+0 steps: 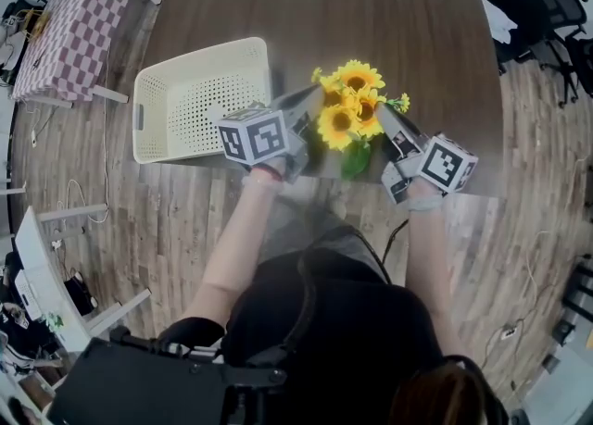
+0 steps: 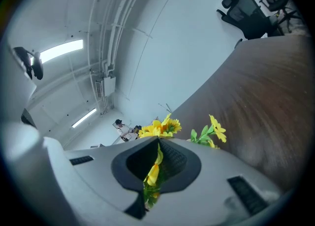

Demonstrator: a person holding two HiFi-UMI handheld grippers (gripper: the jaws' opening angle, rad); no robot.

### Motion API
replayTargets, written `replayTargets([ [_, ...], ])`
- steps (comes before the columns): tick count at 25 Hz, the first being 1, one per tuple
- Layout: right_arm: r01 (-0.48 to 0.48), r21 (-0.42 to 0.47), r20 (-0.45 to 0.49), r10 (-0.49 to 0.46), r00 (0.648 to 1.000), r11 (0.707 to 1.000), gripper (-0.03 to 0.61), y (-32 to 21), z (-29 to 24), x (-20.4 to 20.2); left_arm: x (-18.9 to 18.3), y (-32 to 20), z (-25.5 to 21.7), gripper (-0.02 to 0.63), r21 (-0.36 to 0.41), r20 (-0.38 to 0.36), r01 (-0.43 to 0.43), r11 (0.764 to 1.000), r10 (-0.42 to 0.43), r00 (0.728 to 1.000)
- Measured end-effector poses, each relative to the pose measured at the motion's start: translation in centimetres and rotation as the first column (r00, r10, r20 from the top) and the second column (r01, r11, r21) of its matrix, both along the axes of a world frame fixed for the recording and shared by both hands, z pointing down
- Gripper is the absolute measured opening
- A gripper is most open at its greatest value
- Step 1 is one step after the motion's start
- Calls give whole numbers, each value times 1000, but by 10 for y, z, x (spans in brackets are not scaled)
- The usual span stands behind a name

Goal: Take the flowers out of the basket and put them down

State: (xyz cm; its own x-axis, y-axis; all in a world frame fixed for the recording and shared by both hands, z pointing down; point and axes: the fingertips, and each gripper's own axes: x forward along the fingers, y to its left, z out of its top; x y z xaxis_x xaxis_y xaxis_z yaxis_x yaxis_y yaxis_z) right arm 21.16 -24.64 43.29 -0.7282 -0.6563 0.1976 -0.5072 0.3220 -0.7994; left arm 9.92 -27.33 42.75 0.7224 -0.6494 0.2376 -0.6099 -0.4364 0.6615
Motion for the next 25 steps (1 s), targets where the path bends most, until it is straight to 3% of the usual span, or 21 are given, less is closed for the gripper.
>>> replayTargets([
  [25, 30, -67, 30, -28, 999, 997, 2, 1, 23, 1, 6, 5, 29, 8, -63, -30, 22, 998, -24, 999],
])
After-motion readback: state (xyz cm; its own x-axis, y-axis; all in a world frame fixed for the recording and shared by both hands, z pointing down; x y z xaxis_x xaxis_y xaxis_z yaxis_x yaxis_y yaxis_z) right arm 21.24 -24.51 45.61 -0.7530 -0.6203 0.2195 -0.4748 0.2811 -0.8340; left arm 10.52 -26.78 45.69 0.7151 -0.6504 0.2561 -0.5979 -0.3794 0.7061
